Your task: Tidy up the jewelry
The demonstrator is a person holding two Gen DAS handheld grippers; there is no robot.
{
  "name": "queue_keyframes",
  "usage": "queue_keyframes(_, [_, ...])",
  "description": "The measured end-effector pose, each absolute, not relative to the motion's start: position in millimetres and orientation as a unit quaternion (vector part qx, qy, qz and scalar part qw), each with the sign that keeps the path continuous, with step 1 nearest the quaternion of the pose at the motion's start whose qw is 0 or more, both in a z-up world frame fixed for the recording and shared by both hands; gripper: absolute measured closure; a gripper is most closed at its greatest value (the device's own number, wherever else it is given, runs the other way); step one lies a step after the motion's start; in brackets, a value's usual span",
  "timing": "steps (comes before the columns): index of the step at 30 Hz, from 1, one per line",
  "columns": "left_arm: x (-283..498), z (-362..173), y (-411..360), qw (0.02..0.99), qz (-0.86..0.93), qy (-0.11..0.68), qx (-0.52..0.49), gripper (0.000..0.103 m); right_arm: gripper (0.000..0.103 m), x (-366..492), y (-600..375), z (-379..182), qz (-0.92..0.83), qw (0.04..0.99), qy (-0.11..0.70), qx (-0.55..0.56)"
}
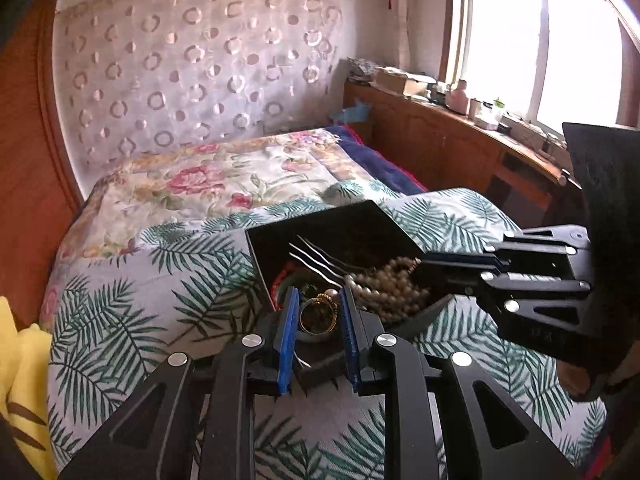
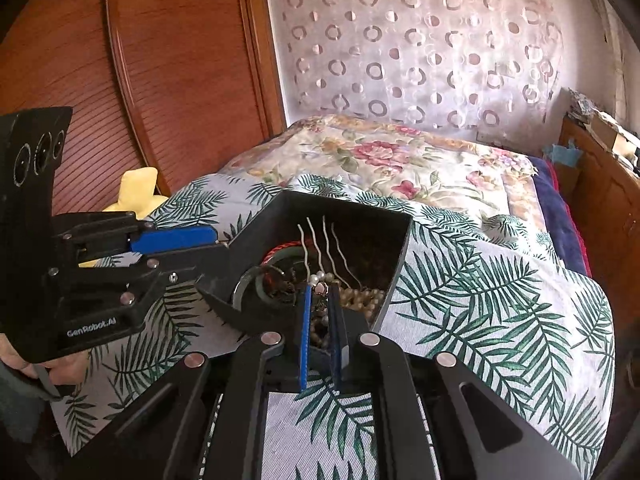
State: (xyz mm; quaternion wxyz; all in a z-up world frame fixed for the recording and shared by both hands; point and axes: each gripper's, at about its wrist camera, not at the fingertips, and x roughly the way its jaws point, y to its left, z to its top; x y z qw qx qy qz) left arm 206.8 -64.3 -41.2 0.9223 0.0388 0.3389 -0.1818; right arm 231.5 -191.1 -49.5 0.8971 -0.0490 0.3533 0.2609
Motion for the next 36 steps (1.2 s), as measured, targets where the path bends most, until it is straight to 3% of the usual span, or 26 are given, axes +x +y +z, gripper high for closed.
queue_keyframes(2, [210, -41, -63, 0.924, -0.179, 0.337, 0.036, 0.081, 0.078, 231, -193, -50, 0.258, 0.898, 0.352, -0.047])
queue_keyframes(6, [211, -39, -62, 0.926, -0.175, 0.333, 0.033, 0.069, 0.077, 231, -196, -50, 0.253, 0.9, 0.351, -0.047])
queue_keyframes(11, [202, -32, -57, 0.936, -0.157, 0.314, 0.032, 0.036, 0.075, 217, -205, -39, 0.236, 0.914, 0.329, -0.037])
queue_keyframes(12, [197, -29, -56, 0.939, -0.151, 0.308, 0.031, 0.026, 0.069, 211, -206, -37, 0.231, 0.917, 0.322, -0.037])
queue_keyframes(16, [179, -19, -50, 0.949, -0.133, 0.286, 0.03, 0.008, 0.057, 188, -214, -21, 0.216, 0.932, 0.288, -0.033])
queue_keyframes(21, [151, -5, -44, 0.958, -0.12, 0.261, 0.022, 0.008, 0.031, 162, -221, -4, 0.2, 0.947, 0.252, -0.022])
queue_keyframes(23, [143, -2, -40, 0.958, -0.121, 0.258, 0.014, 0.008, 0.026, 153, -225, 1, 0.197, 0.95, 0.241, -0.014])
queue_keyframes(27, [127, -1, -34, 0.96, -0.113, 0.256, 0.01, 0.008, 0.007, 132, -234, 7, 0.183, 0.958, 0.219, 0.007])
queue_keyframes(36, [96, 0, -17, 0.966, -0.071, 0.248, 0.01, 0.008, 0.003, 106, -242, 2, 0.145, 0.966, 0.212, 0.012])
